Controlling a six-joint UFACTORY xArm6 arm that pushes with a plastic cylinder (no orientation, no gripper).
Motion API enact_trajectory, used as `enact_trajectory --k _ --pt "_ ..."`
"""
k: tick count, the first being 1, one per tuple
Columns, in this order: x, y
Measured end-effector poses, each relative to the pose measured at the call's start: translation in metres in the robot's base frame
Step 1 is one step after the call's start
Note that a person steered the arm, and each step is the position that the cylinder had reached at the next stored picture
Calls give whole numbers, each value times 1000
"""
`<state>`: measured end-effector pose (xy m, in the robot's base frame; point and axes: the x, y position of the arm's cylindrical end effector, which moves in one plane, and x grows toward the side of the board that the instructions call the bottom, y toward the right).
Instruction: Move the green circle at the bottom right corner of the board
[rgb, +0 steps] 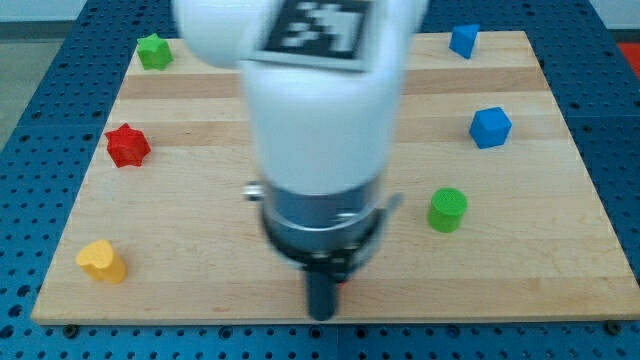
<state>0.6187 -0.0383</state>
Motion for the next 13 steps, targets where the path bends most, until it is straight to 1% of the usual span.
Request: enact_trajectory --k 1,2,3,4,5,6,8,9,10,11,13 --pt "0 -60" --pt "-24 -68" --pt "-78 -59" --pt "-124 -25" --pt "-146 61" --pt "-148 145" --pt "-148 138" --pt "-144 88" --pt "-143 98" --pt "-143 145" --pt "-143 130"
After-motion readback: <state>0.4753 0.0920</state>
